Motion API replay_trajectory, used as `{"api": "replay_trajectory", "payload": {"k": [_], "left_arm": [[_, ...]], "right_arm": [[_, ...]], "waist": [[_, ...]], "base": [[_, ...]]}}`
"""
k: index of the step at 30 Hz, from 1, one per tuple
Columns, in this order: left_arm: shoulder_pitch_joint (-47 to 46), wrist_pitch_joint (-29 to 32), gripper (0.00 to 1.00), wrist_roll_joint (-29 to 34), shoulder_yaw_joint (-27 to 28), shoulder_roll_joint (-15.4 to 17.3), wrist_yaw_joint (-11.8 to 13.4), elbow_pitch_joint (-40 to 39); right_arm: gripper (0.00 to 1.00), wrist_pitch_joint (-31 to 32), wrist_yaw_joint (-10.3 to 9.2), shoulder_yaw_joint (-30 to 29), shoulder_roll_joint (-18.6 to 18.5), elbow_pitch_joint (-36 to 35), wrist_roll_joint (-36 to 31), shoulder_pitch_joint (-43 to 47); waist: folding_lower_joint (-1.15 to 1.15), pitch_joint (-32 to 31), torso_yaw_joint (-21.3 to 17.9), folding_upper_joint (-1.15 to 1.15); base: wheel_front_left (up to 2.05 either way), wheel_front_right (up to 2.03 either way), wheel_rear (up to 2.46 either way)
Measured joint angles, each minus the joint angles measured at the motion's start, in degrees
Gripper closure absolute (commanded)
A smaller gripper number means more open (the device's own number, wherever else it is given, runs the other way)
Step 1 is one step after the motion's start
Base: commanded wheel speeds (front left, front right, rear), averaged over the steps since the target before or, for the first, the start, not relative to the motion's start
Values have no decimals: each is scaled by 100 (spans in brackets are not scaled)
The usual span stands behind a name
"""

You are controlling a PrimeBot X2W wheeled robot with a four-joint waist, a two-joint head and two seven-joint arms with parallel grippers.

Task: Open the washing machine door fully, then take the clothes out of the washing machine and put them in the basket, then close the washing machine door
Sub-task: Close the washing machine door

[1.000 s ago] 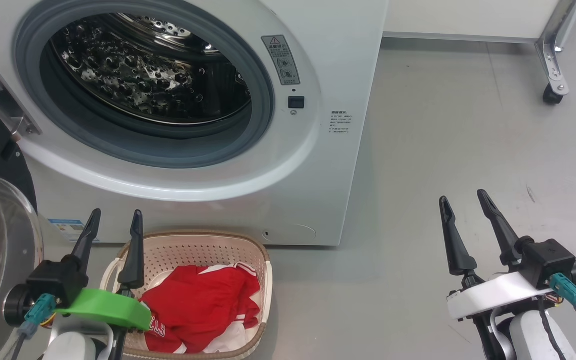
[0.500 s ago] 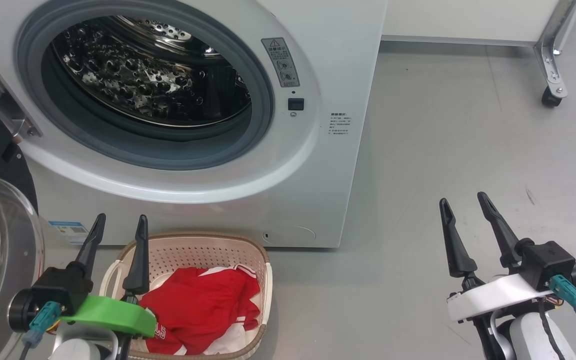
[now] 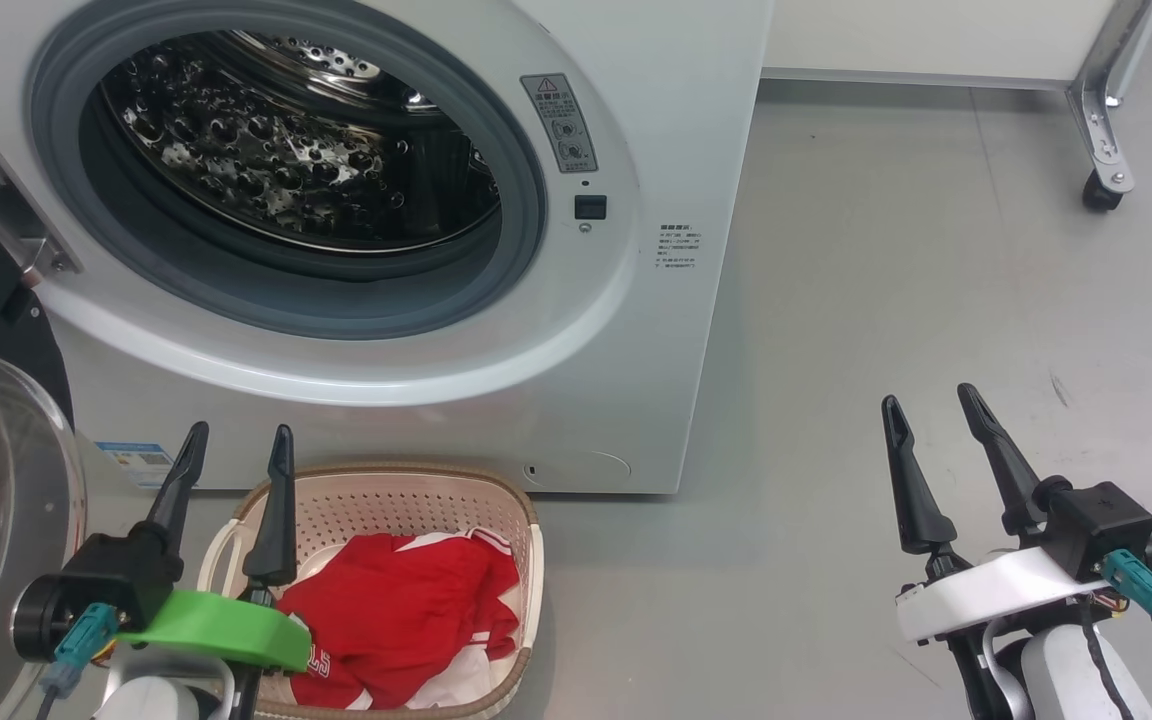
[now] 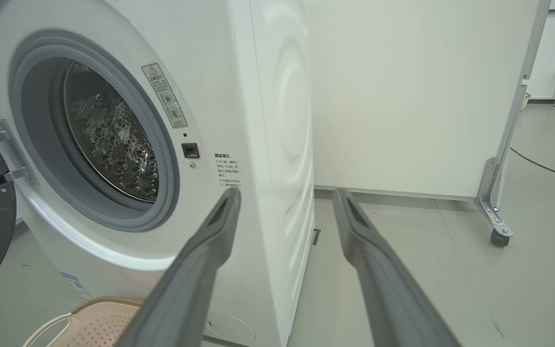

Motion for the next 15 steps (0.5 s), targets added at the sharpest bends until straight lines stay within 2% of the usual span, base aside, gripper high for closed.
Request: {"api": "replay_trajectory", "payload": {"k": [15], "left_arm": [[63, 0, 0, -9, 5, -16, -8, -48]], "right_arm": [[0, 0, 0, 1, 2, -3, 5, 0]], "waist": [[0, 48, -20, 0]], "base": [[0, 0, 0]]}}
